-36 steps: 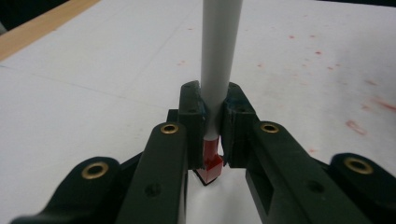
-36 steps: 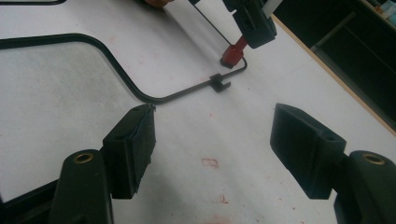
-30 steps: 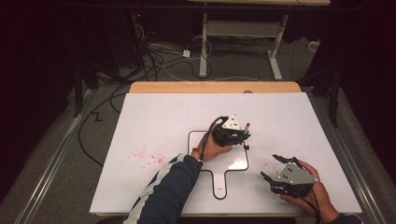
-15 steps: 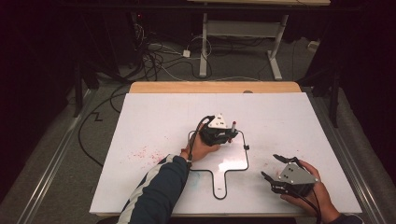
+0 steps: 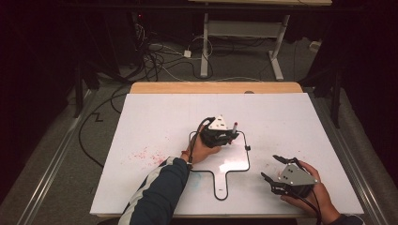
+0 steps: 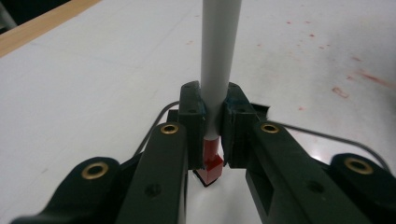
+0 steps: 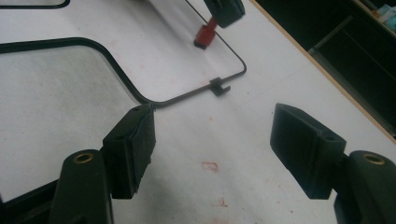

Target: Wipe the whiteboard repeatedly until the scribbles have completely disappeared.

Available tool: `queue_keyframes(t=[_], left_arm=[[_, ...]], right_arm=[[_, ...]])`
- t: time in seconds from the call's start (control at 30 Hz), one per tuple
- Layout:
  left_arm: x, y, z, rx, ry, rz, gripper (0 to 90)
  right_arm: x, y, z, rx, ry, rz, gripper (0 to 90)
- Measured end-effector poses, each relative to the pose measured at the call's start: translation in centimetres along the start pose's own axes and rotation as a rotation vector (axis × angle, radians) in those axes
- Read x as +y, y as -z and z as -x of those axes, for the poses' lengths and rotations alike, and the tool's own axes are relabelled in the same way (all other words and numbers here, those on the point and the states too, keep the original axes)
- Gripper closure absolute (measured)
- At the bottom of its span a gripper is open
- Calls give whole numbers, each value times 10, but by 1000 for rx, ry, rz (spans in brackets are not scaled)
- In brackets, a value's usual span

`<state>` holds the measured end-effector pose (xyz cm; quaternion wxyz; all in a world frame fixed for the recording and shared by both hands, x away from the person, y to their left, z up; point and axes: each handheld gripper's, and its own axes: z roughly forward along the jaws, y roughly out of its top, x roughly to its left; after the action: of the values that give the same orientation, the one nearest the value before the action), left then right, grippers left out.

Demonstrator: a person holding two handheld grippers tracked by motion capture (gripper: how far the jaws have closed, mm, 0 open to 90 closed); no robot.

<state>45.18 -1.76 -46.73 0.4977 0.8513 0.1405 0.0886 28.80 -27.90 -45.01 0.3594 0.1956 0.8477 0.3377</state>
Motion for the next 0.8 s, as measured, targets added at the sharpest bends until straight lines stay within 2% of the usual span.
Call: queue_keyframes(t=[0.23, 0.33, 0.53, 0.6, 0.67, 0.8], left_arm=[[11, -16, 23, -94, -40, -11, 785], [12, -17, 29, -115, -35, -6, 785], [14, -22, 39, -155, -51, -4, 784], [15, -22, 40, -153, -61, -6, 785], [15, -22, 36, -135, -69, -6, 785], [13, -21, 19, -75, -41, -3, 785]], right_arm=[[-1, 2, 1, -4, -3, 2, 318], [-1, 2, 1, -4, 0, 0, 318], [0, 2, 0, -4, 1, 1, 318], [0, 1, 0, -1, 0, -1, 318], [0, 0, -1, 3, 4, -2, 318], [0, -1, -2, 5, 6, -4, 318]])
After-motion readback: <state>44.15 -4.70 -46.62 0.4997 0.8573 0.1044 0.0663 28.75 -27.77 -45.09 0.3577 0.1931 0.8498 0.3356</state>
